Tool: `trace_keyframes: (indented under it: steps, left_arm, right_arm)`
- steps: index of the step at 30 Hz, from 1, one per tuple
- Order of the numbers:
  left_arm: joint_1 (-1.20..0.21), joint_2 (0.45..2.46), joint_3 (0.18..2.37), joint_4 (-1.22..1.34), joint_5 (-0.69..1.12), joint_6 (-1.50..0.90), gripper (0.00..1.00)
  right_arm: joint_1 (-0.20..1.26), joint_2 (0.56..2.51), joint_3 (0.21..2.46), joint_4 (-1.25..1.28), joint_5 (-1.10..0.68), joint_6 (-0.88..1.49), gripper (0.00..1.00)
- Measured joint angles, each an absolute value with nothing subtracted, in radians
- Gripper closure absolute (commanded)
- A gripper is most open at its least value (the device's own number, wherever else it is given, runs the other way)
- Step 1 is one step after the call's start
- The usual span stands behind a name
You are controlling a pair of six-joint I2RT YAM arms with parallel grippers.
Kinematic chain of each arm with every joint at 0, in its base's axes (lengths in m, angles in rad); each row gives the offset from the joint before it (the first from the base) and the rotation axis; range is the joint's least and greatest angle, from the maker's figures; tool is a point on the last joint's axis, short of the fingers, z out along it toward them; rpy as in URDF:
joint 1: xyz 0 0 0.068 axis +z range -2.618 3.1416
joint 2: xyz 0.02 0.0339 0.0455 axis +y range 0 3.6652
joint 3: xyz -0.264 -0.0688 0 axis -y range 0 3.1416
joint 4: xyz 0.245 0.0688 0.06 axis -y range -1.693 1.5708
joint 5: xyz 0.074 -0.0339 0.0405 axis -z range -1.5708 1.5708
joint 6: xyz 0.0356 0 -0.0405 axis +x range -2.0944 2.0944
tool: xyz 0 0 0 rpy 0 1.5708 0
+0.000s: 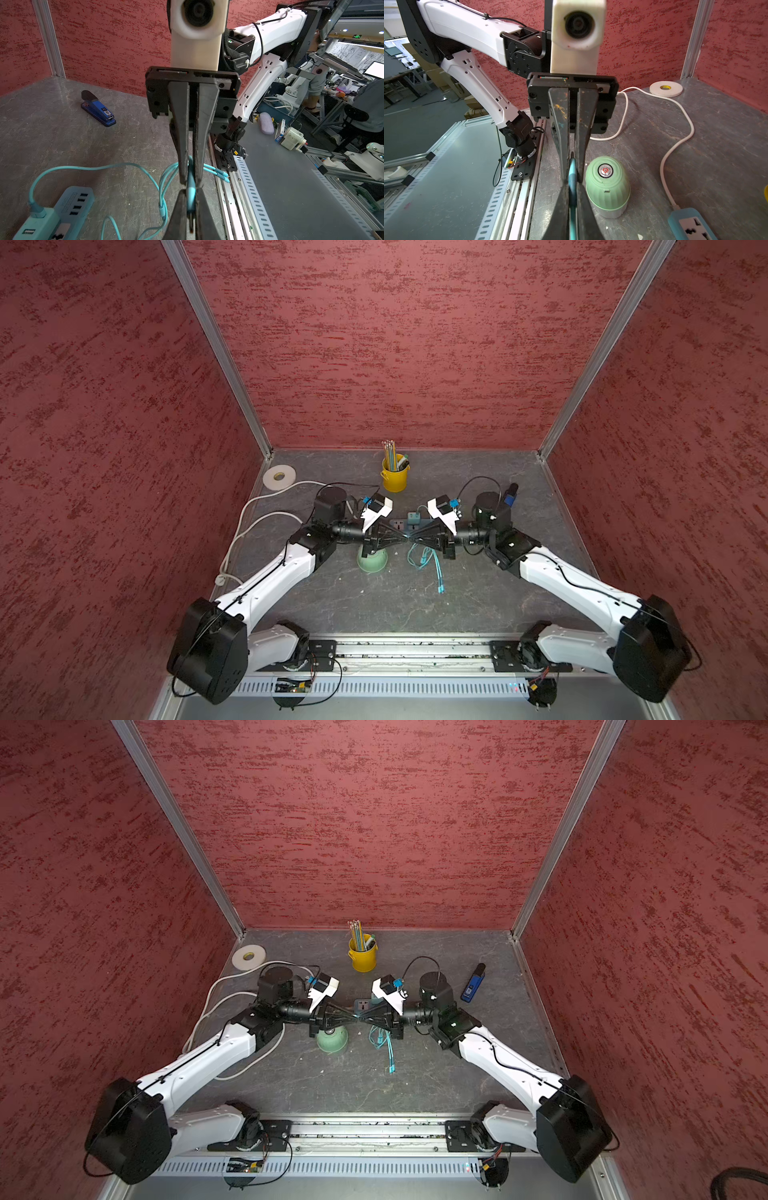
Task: Charge the cordless meat grinders
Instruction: Pick up the charging cable from the center of the board.
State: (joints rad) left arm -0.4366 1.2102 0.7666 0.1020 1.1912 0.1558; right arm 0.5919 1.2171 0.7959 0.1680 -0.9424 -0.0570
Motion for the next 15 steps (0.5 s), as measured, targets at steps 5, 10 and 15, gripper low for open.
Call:
trace_keyframes:
  steps: [5, 10, 15]
  left_arm:
    - [-0.436, 1.21, 0.768, 0.098, 1.188, 0.163, 0.57]
    - [-0.43, 1.15, 0.729, 0.138, 1.081, 0.111, 0.04]
    - [-0.428, 0.973, 0.647, 0.161, 0.769, -0.082, 0.0]
  right_arm:
    - [0.592, 1.219, 0.802, 0.165, -0.941, -0.051, 1.0]
    - [0.592, 1.213, 0.807, 0.165, -0.873, 0.036, 1.0]
    - [0.595, 1.218, 0.8, 0.162, -0.744, 0.35, 1.0]
